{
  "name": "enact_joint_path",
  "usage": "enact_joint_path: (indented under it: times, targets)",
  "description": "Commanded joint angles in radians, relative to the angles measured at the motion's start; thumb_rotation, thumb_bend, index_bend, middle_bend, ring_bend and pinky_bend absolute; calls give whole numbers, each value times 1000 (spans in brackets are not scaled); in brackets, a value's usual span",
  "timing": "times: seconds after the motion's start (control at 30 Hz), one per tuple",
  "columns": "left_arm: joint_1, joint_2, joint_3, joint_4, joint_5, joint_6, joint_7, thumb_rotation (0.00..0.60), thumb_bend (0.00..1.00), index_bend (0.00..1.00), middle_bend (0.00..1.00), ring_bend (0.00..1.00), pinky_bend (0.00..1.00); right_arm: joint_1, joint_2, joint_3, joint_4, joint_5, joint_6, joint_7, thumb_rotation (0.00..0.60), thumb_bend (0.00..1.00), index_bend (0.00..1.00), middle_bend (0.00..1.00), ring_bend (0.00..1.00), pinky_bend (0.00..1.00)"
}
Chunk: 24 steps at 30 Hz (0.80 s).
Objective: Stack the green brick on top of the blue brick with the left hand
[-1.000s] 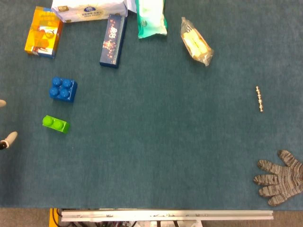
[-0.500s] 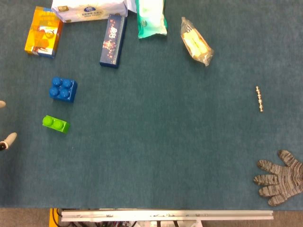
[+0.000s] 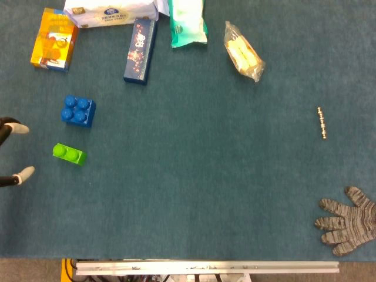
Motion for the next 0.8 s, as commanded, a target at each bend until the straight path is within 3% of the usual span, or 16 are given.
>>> enact_joint_path:
  times: [0.03, 0.43, 0.8]
  targets:
    - [-42, 18, 18, 18, 31, -58, -25, 600, 126, 326, 303, 273, 253, 0, 2, 0, -2, 0, 0, -1, 600, 233, 390, 467, 292, 277]
    - [-175, -1, 48, 143, 116, -209, -109, 600, 125, 326, 314, 273, 252, -8, -6, -8, 7, 1, 3, 9, 600, 233, 389, 467, 292, 277]
    - [-249, -68, 69, 243, 149, -263, -143, 600, 171, 326, 316, 273, 251, -13, -14, -13, 17, 2, 3, 14, 600, 233, 389, 467, 292, 277]
